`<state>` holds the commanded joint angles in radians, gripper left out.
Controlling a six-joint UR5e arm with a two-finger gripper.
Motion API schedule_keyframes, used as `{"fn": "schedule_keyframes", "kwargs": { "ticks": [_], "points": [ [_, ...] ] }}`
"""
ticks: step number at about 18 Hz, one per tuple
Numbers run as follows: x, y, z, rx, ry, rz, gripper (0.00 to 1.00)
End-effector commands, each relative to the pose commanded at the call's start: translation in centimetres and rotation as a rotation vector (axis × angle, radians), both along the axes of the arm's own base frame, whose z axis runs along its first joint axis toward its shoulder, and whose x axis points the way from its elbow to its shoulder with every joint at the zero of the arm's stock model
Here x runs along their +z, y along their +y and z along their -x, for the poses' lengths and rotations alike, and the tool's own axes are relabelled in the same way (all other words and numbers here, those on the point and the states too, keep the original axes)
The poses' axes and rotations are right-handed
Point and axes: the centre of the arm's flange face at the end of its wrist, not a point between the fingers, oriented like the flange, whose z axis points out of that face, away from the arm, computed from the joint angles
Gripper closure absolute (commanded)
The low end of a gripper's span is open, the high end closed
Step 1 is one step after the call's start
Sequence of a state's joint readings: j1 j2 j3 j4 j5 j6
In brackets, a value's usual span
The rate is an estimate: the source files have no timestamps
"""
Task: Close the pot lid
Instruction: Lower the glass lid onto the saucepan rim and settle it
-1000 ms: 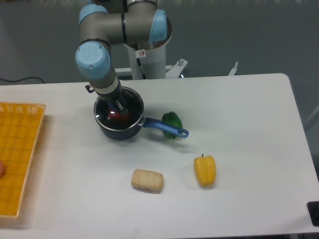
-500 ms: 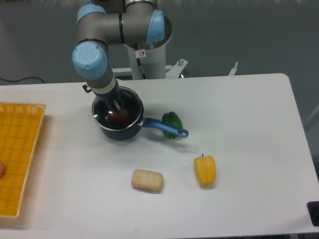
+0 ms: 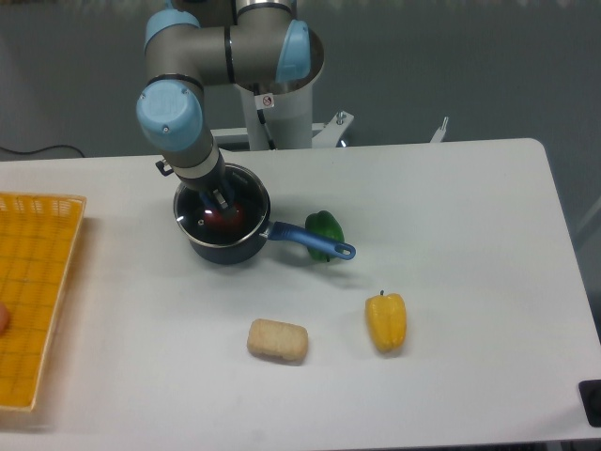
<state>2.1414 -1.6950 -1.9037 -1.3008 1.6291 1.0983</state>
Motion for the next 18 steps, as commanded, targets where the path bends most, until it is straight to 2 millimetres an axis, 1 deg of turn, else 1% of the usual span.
{"fn": "schedule_keyframes", "kwargs": {
  "ticks": [9, 13, 18],
  "points": [
    [0.0, -0.02, 0.06, 0.002, -0.001, -0.001, 0.62],
    [0.08, 0.01, 0.17, 0.003, 0.0, -0.003, 0.6],
    [0.15, 0.12, 0.24, 0.003, 0.002, -0.006, 0.6]
  ]
}}
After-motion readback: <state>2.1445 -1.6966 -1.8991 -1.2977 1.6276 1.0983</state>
